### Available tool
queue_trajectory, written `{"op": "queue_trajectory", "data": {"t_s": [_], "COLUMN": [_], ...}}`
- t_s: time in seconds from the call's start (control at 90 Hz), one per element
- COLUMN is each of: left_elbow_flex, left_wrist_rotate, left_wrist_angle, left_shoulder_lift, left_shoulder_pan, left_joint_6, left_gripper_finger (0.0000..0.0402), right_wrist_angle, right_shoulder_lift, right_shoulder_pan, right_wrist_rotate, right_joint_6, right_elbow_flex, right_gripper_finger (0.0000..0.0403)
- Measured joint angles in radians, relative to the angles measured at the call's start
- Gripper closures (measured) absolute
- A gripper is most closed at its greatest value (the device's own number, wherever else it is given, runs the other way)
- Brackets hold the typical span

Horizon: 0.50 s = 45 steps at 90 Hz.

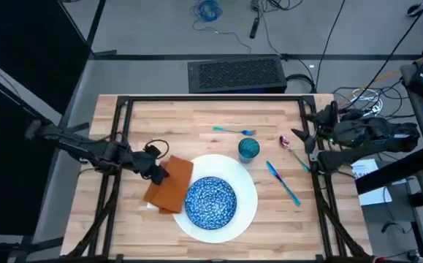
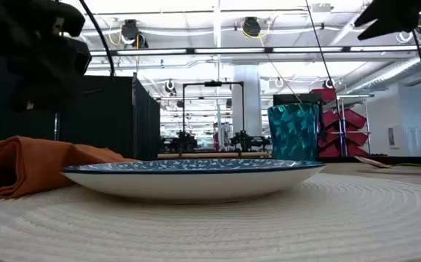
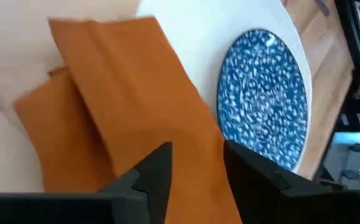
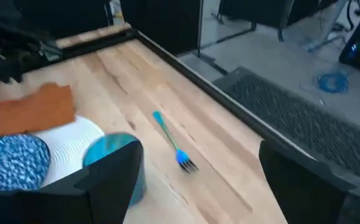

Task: Set table place
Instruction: Fold the brown table napkin

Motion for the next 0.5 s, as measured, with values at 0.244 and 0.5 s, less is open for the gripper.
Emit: {"op": "queue_trajectory", "data": {"t_s": [0.244, 0.5], "left_elbow_flex": [0.000, 0.000], "left_wrist_rotate": [-0.027, -0.040], "left_wrist_angle": [-0.045, -0.086], "left_shoulder_lift": [0.005, 0.106], "left_shoulder_pan": [-0.038, -0.037], "left_joint_6": [-0.057, -0.052], "left_gripper_finger": [0.0272, 0.0272], "right_wrist_angle": [0.000, 0.013], "right_shoulder_lift": [0.000, 0.000], "right_shoulder_pan": [0.000, 0.000], "right_wrist_rotate": [0.005, 0.007], "right_joint_6": [-0.009, -0.023], "right_elbow_flex": [0.000, 0.000], "right_gripper_finger": [0.0090, 0.0090]}}
